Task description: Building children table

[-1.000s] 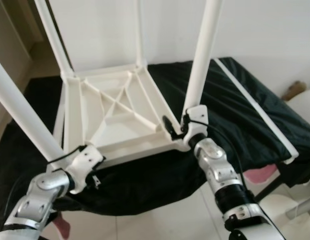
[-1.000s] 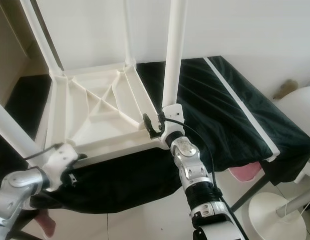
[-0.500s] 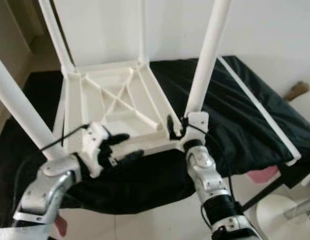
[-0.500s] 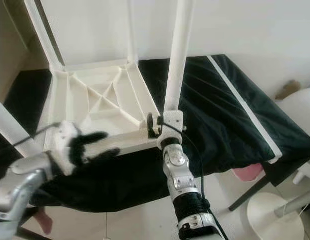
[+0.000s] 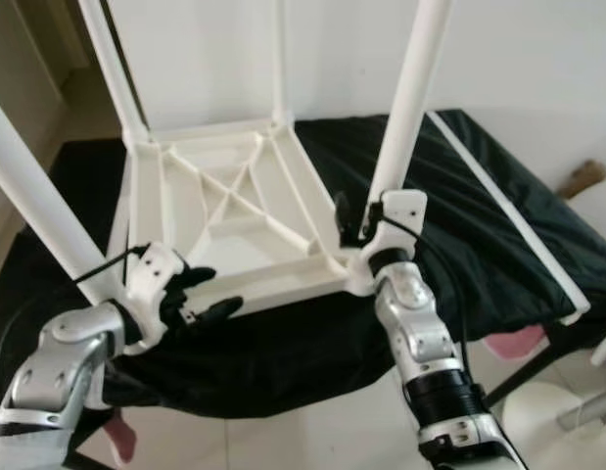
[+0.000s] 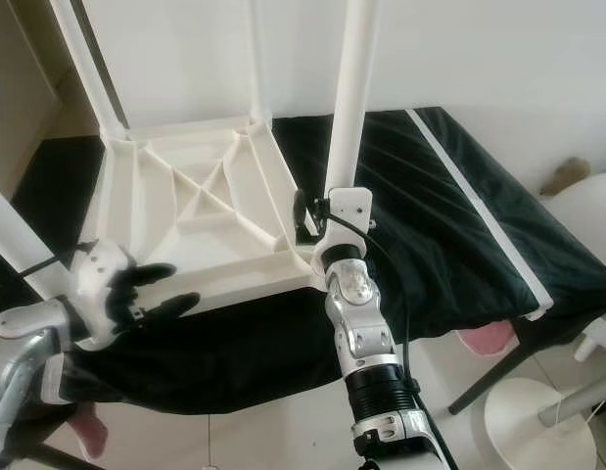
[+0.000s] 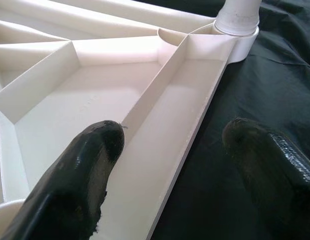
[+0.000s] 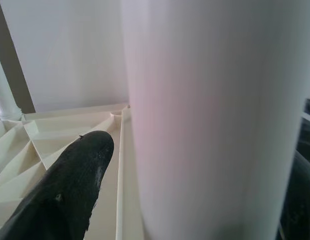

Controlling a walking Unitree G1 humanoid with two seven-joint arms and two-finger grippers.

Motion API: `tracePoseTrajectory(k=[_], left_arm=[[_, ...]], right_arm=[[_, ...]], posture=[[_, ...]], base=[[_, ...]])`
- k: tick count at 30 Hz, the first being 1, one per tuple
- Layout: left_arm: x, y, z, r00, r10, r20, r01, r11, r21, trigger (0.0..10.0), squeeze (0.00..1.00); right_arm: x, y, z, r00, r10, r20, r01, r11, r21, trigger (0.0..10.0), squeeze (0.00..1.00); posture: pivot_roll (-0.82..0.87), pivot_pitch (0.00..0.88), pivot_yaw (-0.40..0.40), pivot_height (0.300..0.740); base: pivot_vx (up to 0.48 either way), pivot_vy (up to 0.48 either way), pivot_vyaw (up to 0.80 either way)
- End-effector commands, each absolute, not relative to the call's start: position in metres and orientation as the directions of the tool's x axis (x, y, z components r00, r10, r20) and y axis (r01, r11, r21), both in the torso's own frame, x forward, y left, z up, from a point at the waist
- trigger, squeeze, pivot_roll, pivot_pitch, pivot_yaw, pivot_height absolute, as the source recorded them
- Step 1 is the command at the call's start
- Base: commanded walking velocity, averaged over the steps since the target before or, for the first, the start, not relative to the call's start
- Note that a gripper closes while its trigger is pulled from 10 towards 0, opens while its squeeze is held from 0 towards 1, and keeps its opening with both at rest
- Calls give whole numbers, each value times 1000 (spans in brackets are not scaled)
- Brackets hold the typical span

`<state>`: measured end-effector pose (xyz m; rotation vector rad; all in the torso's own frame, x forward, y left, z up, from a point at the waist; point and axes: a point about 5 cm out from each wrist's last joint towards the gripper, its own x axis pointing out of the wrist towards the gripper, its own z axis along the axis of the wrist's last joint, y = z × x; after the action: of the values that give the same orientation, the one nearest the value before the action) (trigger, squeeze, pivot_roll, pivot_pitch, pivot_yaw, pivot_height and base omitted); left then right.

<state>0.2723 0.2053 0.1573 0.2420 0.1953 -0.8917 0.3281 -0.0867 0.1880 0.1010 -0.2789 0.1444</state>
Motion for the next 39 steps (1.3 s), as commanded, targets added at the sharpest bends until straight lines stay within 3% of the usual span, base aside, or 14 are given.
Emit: tracePoseTrajectory(k=[1, 11, 14, 23, 25, 26, 27, 28, 33, 39], left_arm=[[273, 209, 158, 632, -726, -271, 770, 626, 121, 10000, 0], [272, 177, 169, 613, -779, -134, 790, 599, 132, 10000, 0], [267, 149, 174, 591, -806, -35, 802, 582, 132, 10000, 0], [264, 132, 174, 588, -808, 19, 802, 586, 110, 10000, 0], [265, 124, 168, 614, -789, 29, 785, 614, 81, 10000, 0], [266, 119, 160, 653, -757, 37, 756, 654, 42, 10000, 0], [270, 116, 139, 743, -669, -9, 669, 742, 30, 10000, 0], [269, 116, 131, 766, -642, -37, 643, 765, 45, 10000, 0], [266, 113, 126, 779, -626, -44, 628, 778, 40, 10000, 0], [262, 111, 127, 769, -638, -32, 639, 768, 45, 10000, 0]], right_arm=[[327, -82, 194, 942, 164, 292, -194, 978, 77, 10000, 0], [314, -92, 180, 945, 186, 268, -205, 978, 45, 10000, 0], [305, -110, 164, 961, 149, 231, -156, 988, 15, 10000, 0], [297, -119, 157, 966, 135, 220, -139, 990, 0, 10000, 0], [289, -124, 146, 970, 140, 198, -137, 990, -24, 10000, 0], [279, -130, 131, 978, 137, 160, -130, 990, -50, 10000, 0], [260, -147, 102, 992, 100, 77, -94, 993, -71, 10000, 0], [252, -154, 94, 995, 81, 57, -76, 994, -76, 10000, 0], [243, -161, 91, 997, 60, 55, -55, 995, -84, 10000, 0], [237, -165, 92, 997, 30, 67, -24, 996, -86, 10000, 0]], posture=[[70, 0, -25, 740], [68, 0, -14, 740], [56, 0, -1, 740], [48, 0, 9, 740], [41, 0, 16, 740], [40, 0, 17, 740], [42, 0, 19, 740], [39, 0, 22, 740], [32, 0, 27, 740], [21, 0, 31, 740]], base=[[0, 0, 0], [0, 0, 0], [0, 0, 0], [0, 0, 0], [0, 0, 0], [0, 0, 0], [0, 0, 0], [0, 0, 0], [0, 0, 0], [0, 0, 752]])
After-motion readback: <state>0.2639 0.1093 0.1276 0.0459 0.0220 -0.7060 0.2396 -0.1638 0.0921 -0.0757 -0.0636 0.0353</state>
